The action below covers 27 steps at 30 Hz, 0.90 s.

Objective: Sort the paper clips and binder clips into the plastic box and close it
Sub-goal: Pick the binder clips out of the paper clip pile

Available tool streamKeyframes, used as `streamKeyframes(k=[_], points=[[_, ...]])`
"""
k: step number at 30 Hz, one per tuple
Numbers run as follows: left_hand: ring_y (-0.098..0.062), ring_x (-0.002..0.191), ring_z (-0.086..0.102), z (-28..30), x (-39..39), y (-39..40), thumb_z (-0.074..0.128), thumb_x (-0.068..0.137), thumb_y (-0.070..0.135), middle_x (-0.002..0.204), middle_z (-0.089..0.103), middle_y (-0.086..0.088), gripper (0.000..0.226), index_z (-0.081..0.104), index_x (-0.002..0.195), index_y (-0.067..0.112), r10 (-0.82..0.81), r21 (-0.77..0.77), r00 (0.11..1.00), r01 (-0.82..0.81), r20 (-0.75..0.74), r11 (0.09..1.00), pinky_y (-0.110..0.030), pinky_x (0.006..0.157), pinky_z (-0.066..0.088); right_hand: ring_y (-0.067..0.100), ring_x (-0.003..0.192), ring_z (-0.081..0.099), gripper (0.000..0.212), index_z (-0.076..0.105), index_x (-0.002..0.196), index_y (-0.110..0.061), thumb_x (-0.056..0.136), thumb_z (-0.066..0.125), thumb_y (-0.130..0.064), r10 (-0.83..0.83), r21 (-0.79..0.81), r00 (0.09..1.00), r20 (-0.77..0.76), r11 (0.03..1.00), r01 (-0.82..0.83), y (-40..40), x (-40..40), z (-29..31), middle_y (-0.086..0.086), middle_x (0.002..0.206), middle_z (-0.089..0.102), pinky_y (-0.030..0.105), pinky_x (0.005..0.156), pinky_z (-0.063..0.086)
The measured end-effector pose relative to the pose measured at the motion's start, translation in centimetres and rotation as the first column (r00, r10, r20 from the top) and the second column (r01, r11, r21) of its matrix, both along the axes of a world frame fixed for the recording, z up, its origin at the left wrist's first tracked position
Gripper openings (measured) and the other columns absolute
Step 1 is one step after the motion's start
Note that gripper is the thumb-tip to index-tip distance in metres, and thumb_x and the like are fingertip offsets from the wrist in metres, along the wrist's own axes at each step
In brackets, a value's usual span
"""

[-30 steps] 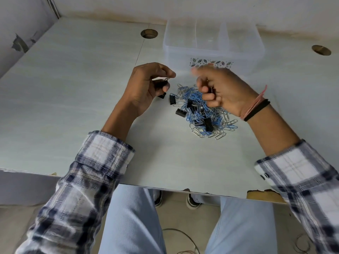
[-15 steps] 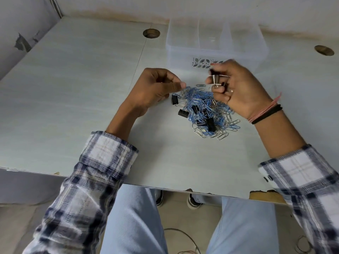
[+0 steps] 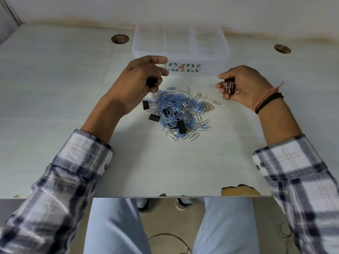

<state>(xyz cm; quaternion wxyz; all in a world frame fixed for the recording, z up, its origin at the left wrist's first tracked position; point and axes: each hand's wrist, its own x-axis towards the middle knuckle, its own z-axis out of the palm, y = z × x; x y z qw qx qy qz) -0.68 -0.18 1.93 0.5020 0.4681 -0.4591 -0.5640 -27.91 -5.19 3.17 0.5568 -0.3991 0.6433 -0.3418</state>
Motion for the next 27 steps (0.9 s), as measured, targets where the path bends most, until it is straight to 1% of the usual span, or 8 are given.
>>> streamKeyframes(k=[4, 7, 10, 12, 16, 20, 24, 27], points=[[-0.012, 0.079, 0.054, -1.3, -0.2, -0.4, 0.040, 0.088, -0.015, 0.111, 0.069, -0.009, 0.052, 0.061, 0.131, 0.005, -0.044, -0.017, 0.998, 0.044, -0.034, 0.999, -0.025, 0.066, 0.045, 0.017, 0.060, 0.049, 0.019, 0.060, 0.105, -0.007, 0.094, 0.050, 0.004, 0.100, -0.068, 0.867, -0.489, 0.986, -0.152, -1.3, -1.6, 0.2, 0.012, 0.080, 0.058, 0.027, 0.057, 0.046], [-0.013, 0.092, 0.061, -2.2, -0.3, -0.3, 0.044, 0.090, -0.020, 0.121, 0.067, -0.006, 0.055, 0.059, 0.135, 0.009, -0.091, -0.058, 0.996, 0.090, -0.016, 0.994, -0.025, 0.073, 0.048, 0.021, 0.066, 0.056, 0.026, 0.061, 0.106, -0.010, 0.090, 0.051, 0.008, 0.203, -0.041, 0.760, -0.618, 0.957, -0.288, -1.8, -2.3, 0.1, 0.015, 0.091, 0.060, 0.033, 0.070, 0.055], [-0.021, 0.114, 0.067, -2.3, -0.6, 0.1, 0.049, 0.092, -0.022, 0.137, 0.063, -0.009, 0.057, 0.055, 0.140, 0.009, -0.133, -0.137, 0.991, 0.136, 0.030, 0.981, -0.030, 0.087, 0.054, 0.031, 0.094, 0.067, 0.033, 0.064, 0.117, -0.009, 0.088, 0.056, 0.006, 0.248, -0.028, 0.739, -0.626, 0.940, -0.340, -2.0, -2.7, -0.1, 0.023, 0.117, 0.065, 0.047, 0.095, 0.057], [-0.027, 0.122, 0.067, -2.2, -0.9, 0.3, 0.052, 0.090, -0.024, 0.145, 0.057, -0.012, 0.058, 0.052, 0.141, 0.006, -0.139, -0.173, 0.990, 0.142, 0.028, 0.975, -0.038, 0.100, 0.055, 0.035, 0.108, 0.066, 0.036, 0.063, 0.123, -0.006, 0.090, 0.057, 0.006, 0.257, -0.040, 0.748, -0.612, 0.935, -0.354, -1.9, -2.9, 0.1, 0.024, 0.123, 0.064, 0.051, 0.100, 0.054], [-0.033, 0.119, 0.069, -2.2, -1.4, 0.3, 0.060, 0.087, -0.022, 0.145, 0.056, -0.016, 0.060, 0.050, 0.141, -0.001, -0.095, -0.176, 0.995, 0.093, -0.002, 0.980, -0.050, 0.108, 0.050, 0.023, 0.106, 0.062, 0.037, 0.063, 0.126, -0.012, 0.094, 0.052, 0.004, 0.240, -0.069, 0.781, -0.577, 0.938, -0.339, -1.1, -3.1, 1.2, 0.012, 0.122, 0.064, 0.045, 0.095, 0.056], [-0.032, 0.122, 0.067, -2.5, -1.6, 0.4, 0.061, 0.088, -0.021, 0.141, 0.060, -0.019, 0.061, 0.047, 0.144, -0.002, -0.098, -0.151, 0.995, 0.095, -0.009, 0.984, -0.052, 0.110, 0.048, 0.024, 0.092, 0.068, 0.029, 0.070, 0.116, -0.010, 0.090, 0.061, -0.002, 0.121, -0.291, 0.836, -0.536, 0.903, -0.317, 0.8, -1.6, 2.3, 0.017, 0.111, 0.071, 0.044, 0.086, 0.061], [-0.029, 0.127, 0.064, -2.4, -2.3, 0.7, 0.062, 0.087, -0.023, 0.147, 0.054, -0.018, 0.077, 0.037, 0.154, 0.007, -0.147, -0.156, 0.989, 0.147, 0.009, 0.977, -0.045, 0.107, 0.052, 0.029, 0.084, 0.073, 0.025, 0.073, 0.111, -0.004, 0.090, 0.074, -0.016, 0.362, -0.347, 0.901, -0.241, 0.834, -0.428, 3.5, 2.4, 2.7, 0.016, 0.101, 0.074, 0.040, 0.077, 0.063], [-0.024, 0.134, 0.059, -2.2, -2.7, 0.9, 0.065, 0.086, -0.022, 0.159, 0.037, -0.018, 0.092, 0.026, 0.159, 0.019, -0.183, -0.179, 0.982, 0.189, 0.050, 0.966, -0.034, 0.097, 0.055, 0.030, 0.080, 0.074, 0.027, 0.075, 0.109, -0.007, 0.088, 0.076, -0.024, 0.412, -0.378, 0.873, -0.263, 0.788, -0.486, 4.1, 5.1, 1.3, 0.017, 0.097, 0.076, 0.037, 0.073, 0.064]])
